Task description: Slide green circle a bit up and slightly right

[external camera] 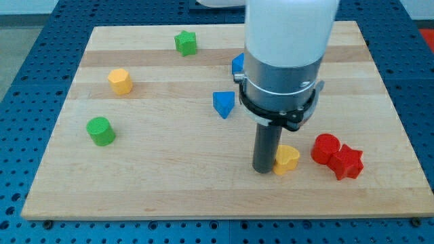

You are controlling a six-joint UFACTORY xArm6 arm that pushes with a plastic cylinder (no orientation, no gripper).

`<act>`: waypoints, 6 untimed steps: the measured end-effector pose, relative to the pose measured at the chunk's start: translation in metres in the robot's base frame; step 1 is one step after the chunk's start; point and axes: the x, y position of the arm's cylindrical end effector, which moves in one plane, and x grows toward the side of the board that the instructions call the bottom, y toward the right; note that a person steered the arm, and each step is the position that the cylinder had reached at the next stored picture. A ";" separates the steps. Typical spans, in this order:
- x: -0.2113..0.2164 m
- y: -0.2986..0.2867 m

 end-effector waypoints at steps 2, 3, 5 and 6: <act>0.000 0.036; 0.000 0.039; -0.017 -0.060; -0.012 -0.114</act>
